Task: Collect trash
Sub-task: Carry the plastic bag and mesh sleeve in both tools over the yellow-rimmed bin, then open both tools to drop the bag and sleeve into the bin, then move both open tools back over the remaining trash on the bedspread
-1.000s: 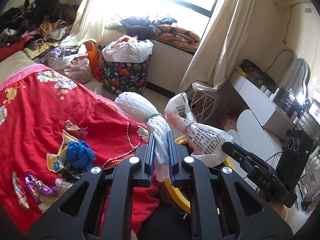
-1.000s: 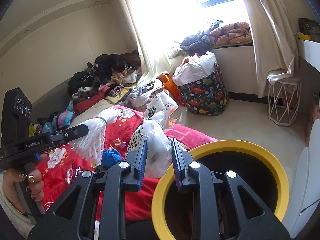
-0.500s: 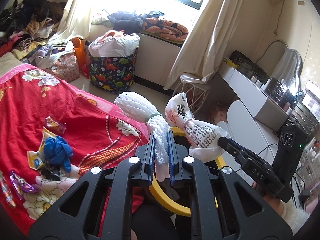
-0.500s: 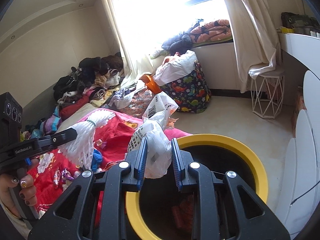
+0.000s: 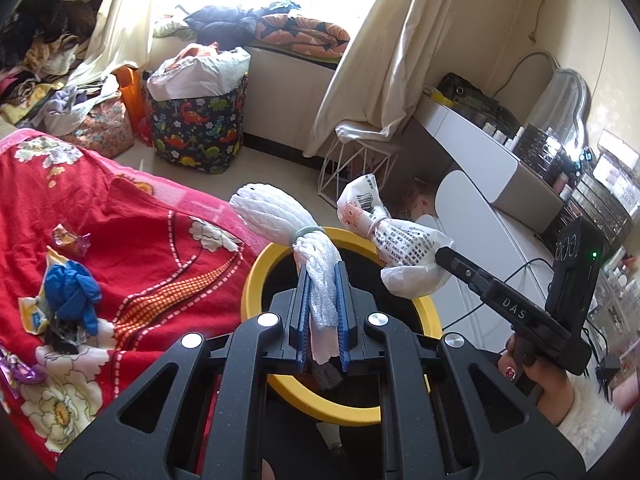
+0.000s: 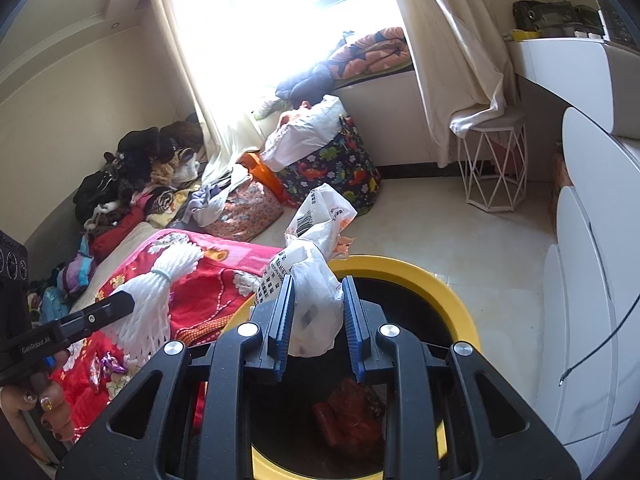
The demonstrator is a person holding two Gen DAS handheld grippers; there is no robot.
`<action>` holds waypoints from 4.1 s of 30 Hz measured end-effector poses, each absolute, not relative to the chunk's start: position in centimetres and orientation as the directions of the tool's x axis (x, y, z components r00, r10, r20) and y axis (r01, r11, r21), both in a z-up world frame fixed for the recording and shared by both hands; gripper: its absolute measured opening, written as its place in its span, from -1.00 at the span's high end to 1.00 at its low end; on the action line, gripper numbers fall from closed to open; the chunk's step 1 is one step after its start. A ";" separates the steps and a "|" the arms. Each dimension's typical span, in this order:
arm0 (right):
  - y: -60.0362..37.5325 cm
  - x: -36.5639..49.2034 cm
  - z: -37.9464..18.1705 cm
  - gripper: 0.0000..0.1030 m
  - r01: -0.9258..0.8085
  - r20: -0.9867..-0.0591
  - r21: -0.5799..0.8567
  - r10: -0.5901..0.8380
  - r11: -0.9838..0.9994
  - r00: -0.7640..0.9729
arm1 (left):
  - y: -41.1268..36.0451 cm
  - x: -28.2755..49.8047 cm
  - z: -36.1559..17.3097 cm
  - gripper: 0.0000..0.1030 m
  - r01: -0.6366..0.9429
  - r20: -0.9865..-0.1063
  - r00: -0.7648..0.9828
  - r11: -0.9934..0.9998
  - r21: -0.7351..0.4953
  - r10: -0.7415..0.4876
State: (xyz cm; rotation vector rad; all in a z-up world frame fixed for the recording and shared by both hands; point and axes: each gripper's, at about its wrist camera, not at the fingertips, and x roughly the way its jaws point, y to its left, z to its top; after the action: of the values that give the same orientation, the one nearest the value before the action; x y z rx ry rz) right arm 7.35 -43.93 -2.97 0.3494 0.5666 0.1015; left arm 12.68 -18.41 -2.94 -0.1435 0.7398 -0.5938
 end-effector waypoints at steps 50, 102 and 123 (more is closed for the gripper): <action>-43.6 7.3 -3.5 -0.58 0.064 -0.533 0.326 0.127 0.943 0.836 | -18.4 12.8 -4.3 -0.78 0.364 -0.595 0.674 0.898 -0.248 -0.437; -21.1 14.3 -0.8 -0.70 -0.436 -0.538 0.181 0.460 0.881 0.706 | 1.6 12.3 -1.8 -0.78 -0.051 -0.517 0.853 0.974 -0.221 -0.072; -13.9 19.9 -5.3 -0.70 -0.509 -0.648 0.178 0.489 0.842 0.584 | 10.7 10.2 -6.0 -0.78 -0.253 -0.618 0.784 0.943 -0.218 0.067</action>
State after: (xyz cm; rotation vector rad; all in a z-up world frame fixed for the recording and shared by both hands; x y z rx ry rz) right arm 19.94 -13.92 -5.30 -0.0283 0.7473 0.5828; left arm 10.16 10.73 -5.96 -0.2989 0.6498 0.1752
